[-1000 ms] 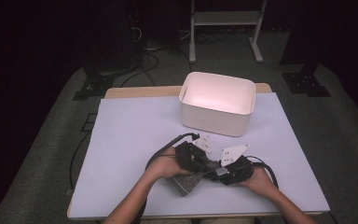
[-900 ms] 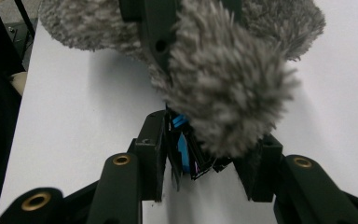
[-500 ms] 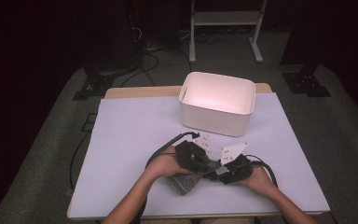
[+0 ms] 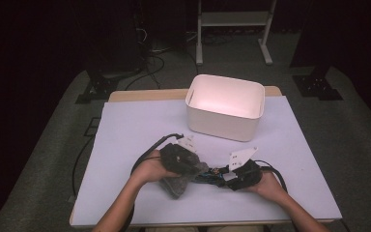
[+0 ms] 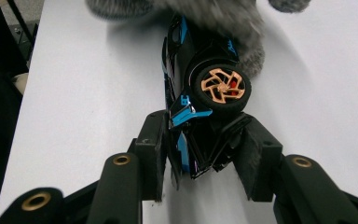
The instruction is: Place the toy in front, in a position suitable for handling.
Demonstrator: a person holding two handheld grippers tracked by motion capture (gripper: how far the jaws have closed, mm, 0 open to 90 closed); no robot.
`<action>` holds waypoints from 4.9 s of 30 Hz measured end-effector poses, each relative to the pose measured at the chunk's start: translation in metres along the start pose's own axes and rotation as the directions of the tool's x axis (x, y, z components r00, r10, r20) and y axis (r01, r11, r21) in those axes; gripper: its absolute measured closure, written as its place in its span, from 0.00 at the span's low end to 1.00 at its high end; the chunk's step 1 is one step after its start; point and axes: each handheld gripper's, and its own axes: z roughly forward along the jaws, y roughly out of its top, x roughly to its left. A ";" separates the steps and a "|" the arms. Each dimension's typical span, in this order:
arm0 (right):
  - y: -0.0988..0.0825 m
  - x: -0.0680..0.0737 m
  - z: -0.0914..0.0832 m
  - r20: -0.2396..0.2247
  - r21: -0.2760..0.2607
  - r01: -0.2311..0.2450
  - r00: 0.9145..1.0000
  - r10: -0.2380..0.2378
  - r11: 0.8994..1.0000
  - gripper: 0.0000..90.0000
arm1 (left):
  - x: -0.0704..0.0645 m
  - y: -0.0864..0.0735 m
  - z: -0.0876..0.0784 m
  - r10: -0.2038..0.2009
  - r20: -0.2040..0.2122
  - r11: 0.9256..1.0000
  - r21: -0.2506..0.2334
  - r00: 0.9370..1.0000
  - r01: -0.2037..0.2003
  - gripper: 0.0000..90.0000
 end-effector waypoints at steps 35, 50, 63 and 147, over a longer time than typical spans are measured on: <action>0.007 -0.013 0.003 -0.035 0.035 0.014 0.999 -0.013 0.999 0.63 | 0.011 0.002 0.001 -0.010 0.009 1.000 -0.007 1.000 0.010 0.89; 0.011 -0.021 0.003 -0.035 0.054 0.004 0.999 -0.002 0.999 0.62 | 0.020 -0.019 -0.017 -0.073 -0.018 0.997 -0.032 0.997 0.073 0.89; 0.015 -0.019 -0.001 -0.062 0.029 -0.079 0.995 0.081 0.996 0.40 | 0.009 -0.021 -0.010 -0.054 0.018 0.998 -0.032 0.998 0.054 0.90; 0.005 0.010 0.026 -0.037 0.127 0.075 0.997 -0.070 0.989 0.26 | -0.010 -0.043 0.006 0.003 0.051 0.999 0.034 0.999 -0.004 0.89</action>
